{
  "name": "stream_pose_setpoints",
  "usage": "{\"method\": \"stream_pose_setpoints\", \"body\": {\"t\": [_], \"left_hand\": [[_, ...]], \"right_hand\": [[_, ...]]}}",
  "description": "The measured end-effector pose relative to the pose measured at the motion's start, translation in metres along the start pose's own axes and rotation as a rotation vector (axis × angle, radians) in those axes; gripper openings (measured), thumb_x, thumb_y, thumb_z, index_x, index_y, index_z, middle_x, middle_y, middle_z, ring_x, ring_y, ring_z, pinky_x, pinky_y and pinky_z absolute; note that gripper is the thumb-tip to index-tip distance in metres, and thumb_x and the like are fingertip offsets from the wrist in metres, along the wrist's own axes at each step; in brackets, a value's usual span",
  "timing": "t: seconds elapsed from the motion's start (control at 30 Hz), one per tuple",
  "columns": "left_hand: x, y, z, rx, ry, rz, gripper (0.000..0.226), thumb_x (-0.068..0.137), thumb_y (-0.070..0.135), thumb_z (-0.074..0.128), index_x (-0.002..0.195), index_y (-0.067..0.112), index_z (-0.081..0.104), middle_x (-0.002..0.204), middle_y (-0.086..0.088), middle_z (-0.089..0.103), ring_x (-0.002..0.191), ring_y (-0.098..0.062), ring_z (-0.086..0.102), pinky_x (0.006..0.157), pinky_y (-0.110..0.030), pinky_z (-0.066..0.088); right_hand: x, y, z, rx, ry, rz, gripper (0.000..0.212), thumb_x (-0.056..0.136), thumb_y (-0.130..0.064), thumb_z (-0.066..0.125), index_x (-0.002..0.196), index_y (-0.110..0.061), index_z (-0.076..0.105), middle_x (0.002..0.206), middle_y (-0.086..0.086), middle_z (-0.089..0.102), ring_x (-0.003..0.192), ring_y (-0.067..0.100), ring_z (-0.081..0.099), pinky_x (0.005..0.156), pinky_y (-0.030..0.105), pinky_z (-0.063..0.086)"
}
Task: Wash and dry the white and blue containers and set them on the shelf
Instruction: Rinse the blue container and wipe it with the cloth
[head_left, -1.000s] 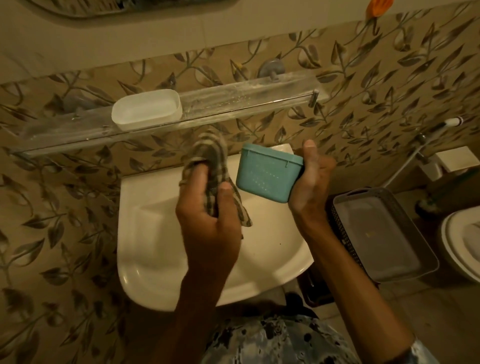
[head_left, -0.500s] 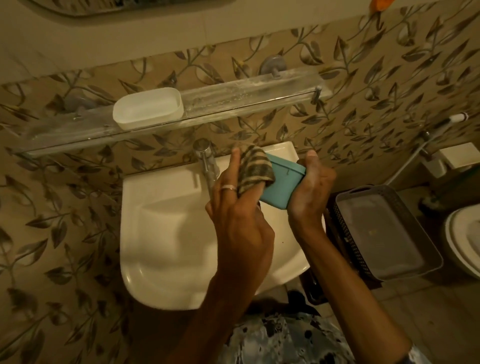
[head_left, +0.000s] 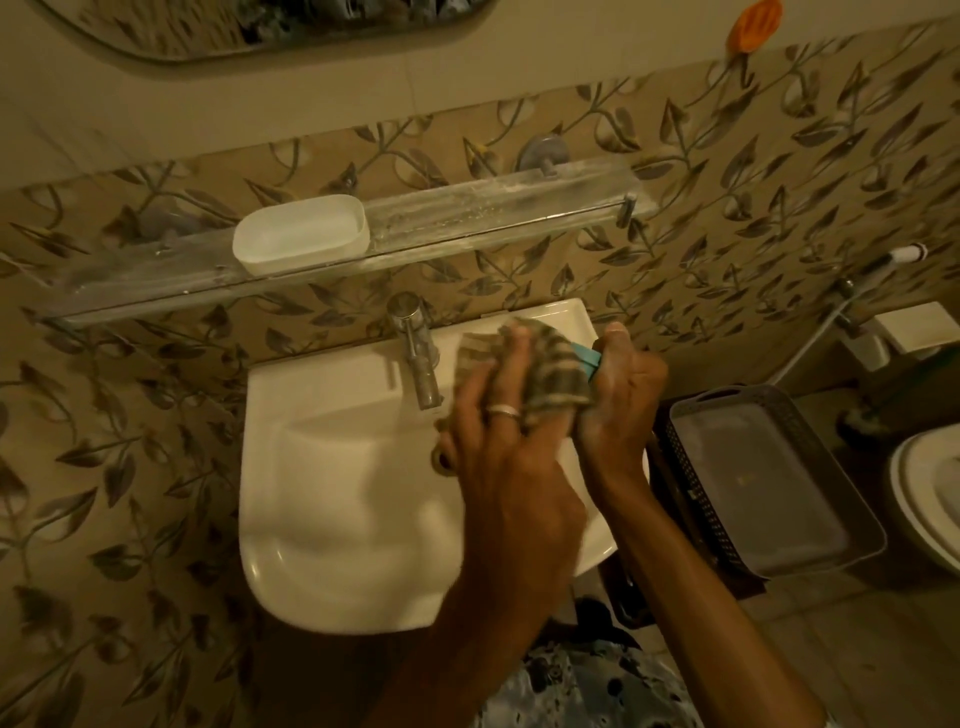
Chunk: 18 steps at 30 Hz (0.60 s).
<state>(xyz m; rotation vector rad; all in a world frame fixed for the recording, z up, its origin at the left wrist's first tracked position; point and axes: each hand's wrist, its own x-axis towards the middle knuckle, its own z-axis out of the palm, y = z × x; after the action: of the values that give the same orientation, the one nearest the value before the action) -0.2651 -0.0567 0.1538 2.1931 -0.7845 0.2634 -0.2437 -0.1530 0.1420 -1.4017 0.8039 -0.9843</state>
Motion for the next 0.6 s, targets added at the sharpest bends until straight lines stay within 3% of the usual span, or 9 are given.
{"method": "stream_pose_setpoints", "body": {"t": [0.13, 0.23, 0.33, 0.4, 0.5, 0.57, 0.6], "left_hand": [[-0.004, 0.001, 0.003, 0.031, -0.026, 0.143, 0.039, 0.088, 0.016, 0.04, 0.12, 0.023, 0.061, 0.15, -0.003, 0.038, 0.135, -0.027, 0.031, 0.099, -0.049, 0.036], [0.005, -0.011, -0.004, -0.004, -0.013, 0.072, 0.04, 0.085, 0.003, 0.045, 0.118, 0.017, 0.063, 0.15, -0.003, 0.037, 0.135, -0.024, 0.031, 0.102, -0.048, 0.035], [0.015, -0.018, -0.008, -0.137, 0.008, -0.083, 0.053, 0.082, 0.001, 0.039, 0.128, 0.024, 0.052, 0.151, -0.004, 0.035, 0.135, -0.024, 0.035, 0.106, -0.051, 0.036], [0.017, -0.013, -0.007, -0.189, 0.046, -0.132, 0.053, 0.082, 0.002, 0.038, 0.127, 0.026, 0.051, 0.15, -0.006, 0.036, 0.135, -0.026, 0.036, 0.105, -0.054, 0.037], [-0.002, 0.004, 0.001, -0.007, 0.053, 0.05, 0.041, 0.085, 0.005, 0.044, 0.117, 0.019, 0.063, 0.148, -0.003, 0.039, 0.134, -0.029, 0.033, 0.1, -0.056, 0.038], [-0.015, 0.013, 0.005, 0.029, 0.016, 0.215, 0.037, 0.084, 0.011, 0.045, 0.114, 0.022, 0.065, 0.146, 0.0, 0.042, 0.135, -0.027, 0.03, 0.1, -0.052, 0.036], [-0.017, 0.013, 0.005, 0.023, 0.006, 0.264, 0.036, 0.085, 0.013, 0.044, 0.113, 0.022, 0.066, 0.145, 0.001, 0.043, 0.135, -0.025, 0.031, 0.1, -0.049, 0.035]], "right_hand": [[0.002, 0.001, -0.005, 0.001, -0.06, -0.073, 0.055, 0.103, -0.015, 0.037, 0.049, -0.017, 0.042, 0.039, -0.006, 0.046, 0.037, 0.004, 0.042, 0.038, 0.024, 0.032], [0.003, 0.0, -0.008, 0.005, -0.014, -0.013, 0.052, 0.099, -0.023, 0.04, 0.048, -0.019, 0.043, 0.041, -0.006, 0.048, 0.038, 0.001, 0.049, 0.037, 0.018, 0.036], [0.001, -0.003, -0.008, -0.023, -0.01, 0.038, 0.048, 0.093, -0.035, 0.038, 0.051, -0.014, 0.045, 0.05, -0.001, 0.052, 0.046, 0.007, 0.056, 0.041, 0.022, 0.04], [0.002, -0.006, -0.005, -0.02, 0.009, 0.05, 0.05, 0.099, -0.03, 0.04, 0.053, -0.011, 0.046, 0.051, 0.001, 0.054, 0.048, 0.01, 0.057, 0.045, 0.024, 0.042], [-0.002, 0.006, -0.018, -0.004, -0.043, 0.126, 0.044, 0.102, -0.012, 0.041, 0.059, -0.018, 0.048, 0.056, -0.004, 0.053, 0.05, -0.001, 0.052, 0.051, 0.022, 0.045], [-0.01, 0.018, -0.031, -0.001, -0.225, 0.327, 0.028, 0.1, 0.002, 0.04, 0.084, -0.017, 0.053, 0.087, 0.0, 0.055, 0.074, -0.001, 0.053, 0.071, 0.019, 0.051], [-0.01, 0.02, -0.035, 0.02, -0.255, 0.4, 0.023, 0.1, 0.003, 0.04, 0.094, -0.016, 0.052, 0.095, -0.001, 0.053, 0.083, 0.003, 0.053, 0.074, 0.015, 0.049]]}}
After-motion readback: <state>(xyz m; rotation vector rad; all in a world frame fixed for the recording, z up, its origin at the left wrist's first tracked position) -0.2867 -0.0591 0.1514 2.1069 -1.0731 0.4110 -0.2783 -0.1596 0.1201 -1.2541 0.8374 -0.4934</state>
